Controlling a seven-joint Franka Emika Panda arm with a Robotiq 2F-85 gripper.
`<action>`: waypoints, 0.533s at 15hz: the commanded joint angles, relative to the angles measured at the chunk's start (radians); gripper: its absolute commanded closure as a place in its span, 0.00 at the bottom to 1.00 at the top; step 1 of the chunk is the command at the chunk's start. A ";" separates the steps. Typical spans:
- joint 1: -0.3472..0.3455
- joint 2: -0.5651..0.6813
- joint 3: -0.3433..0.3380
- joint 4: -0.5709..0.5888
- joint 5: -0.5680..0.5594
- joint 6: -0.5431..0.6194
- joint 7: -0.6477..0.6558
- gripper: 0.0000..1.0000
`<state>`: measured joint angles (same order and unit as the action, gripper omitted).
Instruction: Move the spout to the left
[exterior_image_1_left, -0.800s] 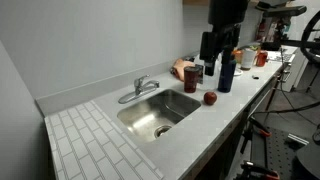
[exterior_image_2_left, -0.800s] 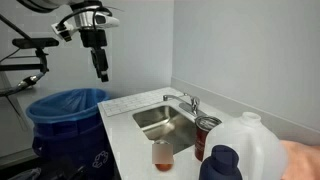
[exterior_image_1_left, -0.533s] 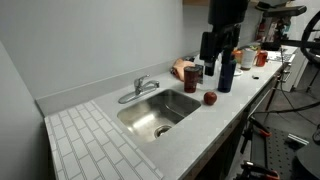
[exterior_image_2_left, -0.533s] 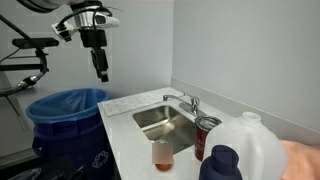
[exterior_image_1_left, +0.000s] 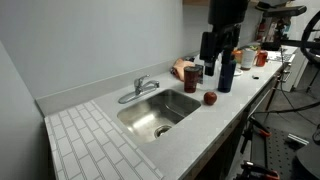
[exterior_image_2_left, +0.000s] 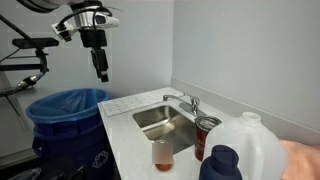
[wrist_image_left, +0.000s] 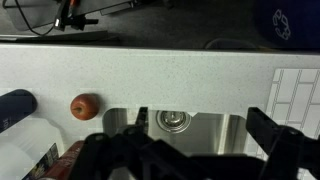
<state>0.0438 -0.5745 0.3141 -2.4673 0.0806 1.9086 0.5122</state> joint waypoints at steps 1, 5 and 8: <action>0.015 0.003 -0.013 0.002 -0.008 -0.002 0.007 0.00; 0.013 0.003 -0.012 0.001 -0.011 -0.001 0.012 0.00; 0.014 0.002 -0.012 -0.002 -0.017 0.008 0.005 0.00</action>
<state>0.0438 -0.5742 0.3134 -2.4678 0.0771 1.9086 0.5121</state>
